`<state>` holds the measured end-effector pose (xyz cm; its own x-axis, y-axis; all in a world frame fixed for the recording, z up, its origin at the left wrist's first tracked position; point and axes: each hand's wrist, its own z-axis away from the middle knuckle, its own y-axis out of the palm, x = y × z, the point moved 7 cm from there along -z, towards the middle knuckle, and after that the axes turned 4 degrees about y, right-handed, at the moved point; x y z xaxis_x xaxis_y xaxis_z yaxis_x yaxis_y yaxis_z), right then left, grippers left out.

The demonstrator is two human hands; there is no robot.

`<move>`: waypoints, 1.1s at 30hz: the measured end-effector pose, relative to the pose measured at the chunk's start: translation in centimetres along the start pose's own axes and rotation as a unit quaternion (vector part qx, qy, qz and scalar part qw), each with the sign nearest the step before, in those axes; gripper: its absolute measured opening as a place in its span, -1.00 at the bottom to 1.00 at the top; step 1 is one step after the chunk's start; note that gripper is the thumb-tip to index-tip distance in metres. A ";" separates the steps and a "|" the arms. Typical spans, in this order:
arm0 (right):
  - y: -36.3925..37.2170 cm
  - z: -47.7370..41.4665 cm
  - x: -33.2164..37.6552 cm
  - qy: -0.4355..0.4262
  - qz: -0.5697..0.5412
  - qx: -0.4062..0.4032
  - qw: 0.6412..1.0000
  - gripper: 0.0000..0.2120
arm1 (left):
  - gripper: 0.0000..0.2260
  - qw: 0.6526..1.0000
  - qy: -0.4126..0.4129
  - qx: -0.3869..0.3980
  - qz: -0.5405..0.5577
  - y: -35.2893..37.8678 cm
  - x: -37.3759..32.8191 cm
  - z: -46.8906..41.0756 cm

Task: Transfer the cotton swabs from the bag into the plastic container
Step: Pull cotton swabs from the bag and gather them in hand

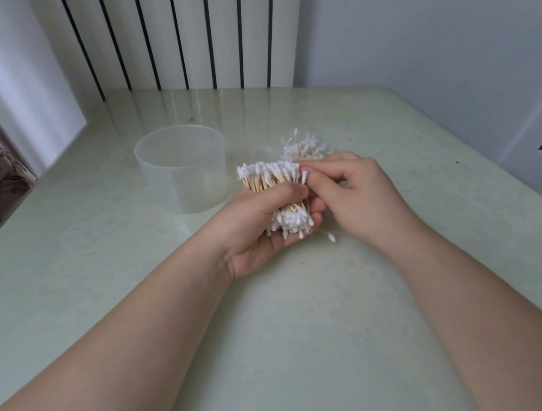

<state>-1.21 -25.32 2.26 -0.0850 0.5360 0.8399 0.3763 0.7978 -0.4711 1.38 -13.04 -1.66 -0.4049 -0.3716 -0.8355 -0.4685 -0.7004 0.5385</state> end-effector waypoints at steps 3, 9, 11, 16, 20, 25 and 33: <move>0.6 0.0 -0.8 0.037 -0.017 0.046 0.998 -0.79 | -0.88 1.000 -0.003 0.005 -0.014 0.1 0.0 0.0; 0.3 0.1 0.3 -0.005 -0.027 0.056 0.998 -0.64 | -0.85 1.000 -0.001 0.002 0.000 0.2 -0.2 0.1; 0.6 0.6 0.5 -0.018 -0.041 0.115 0.992 -0.47 | -0.87 1.000 -0.002 -0.008 -0.002 0.0 -0.5 0.1; 1.8 1.9 1.1 -0.077 0.140 0.203 0.966 0.01 | -0.93 0.998 -0.058 0.004 0.022 -0.5 0.0 0.3; 1.3 1.5 1.8 -0.119 0.219 0.125 0.960 -0.05 | -0.96 0.997 -0.072 0.018 -0.009 -0.4 0.4 0.2; 1.5 1.4 1.7 -0.129 0.202 0.130 0.962 -0.03 | -0.91 0.997 -0.064 0.035 -0.027 -0.5 0.1 0.0; 1.1 1.4 2.1 -0.158 0.227 0.098 0.956 -0.08 | -0.87 0.996 -0.069 0.046 -0.030 0.0 0.5 0.2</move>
<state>-2.26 -22.92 3.14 -0.2406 0.8714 0.4275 0.2627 0.4824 -0.8356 1.04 -13.13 -2.02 -0.4750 -0.2394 -0.8468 -0.5622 -0.6578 0.5013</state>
